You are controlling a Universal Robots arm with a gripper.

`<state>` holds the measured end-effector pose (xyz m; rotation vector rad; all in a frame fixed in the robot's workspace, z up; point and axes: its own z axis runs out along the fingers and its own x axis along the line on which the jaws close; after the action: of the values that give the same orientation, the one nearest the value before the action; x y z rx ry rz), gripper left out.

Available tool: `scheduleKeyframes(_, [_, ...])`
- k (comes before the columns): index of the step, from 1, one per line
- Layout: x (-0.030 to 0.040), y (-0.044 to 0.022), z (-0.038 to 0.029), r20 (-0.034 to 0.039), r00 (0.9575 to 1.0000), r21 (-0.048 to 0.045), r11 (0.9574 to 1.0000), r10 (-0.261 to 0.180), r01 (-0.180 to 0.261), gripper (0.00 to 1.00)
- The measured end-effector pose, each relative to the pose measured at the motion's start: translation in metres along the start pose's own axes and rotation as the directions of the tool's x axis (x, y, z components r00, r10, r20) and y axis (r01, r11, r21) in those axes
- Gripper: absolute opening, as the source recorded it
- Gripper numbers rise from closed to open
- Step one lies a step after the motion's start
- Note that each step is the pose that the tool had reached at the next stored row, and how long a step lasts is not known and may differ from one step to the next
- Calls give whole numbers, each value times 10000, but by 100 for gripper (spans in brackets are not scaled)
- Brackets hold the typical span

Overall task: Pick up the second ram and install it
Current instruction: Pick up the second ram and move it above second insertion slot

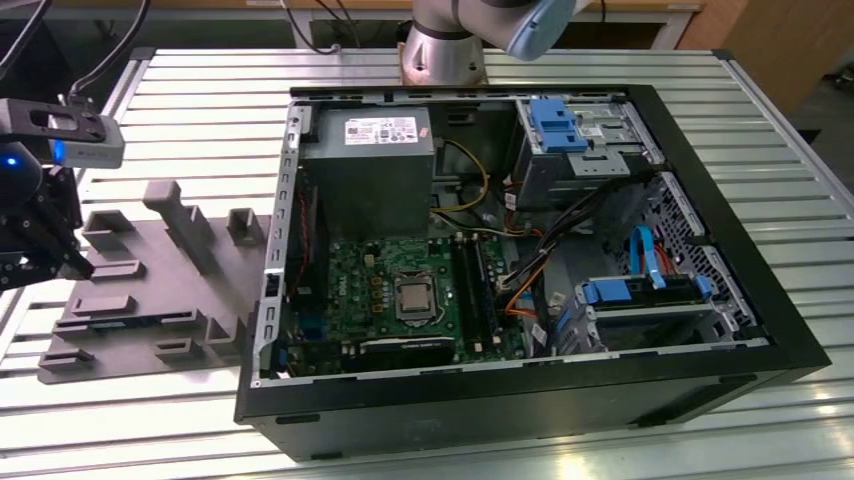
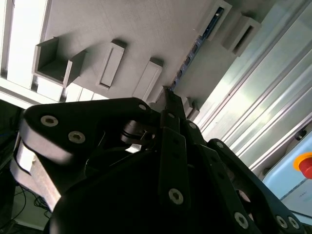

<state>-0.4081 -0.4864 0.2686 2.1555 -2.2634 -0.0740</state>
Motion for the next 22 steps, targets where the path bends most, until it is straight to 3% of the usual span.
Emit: scheduleKeyframes(22, [40, -11, 226, 3, 10000, -2, 10000, -31, 31, 11])
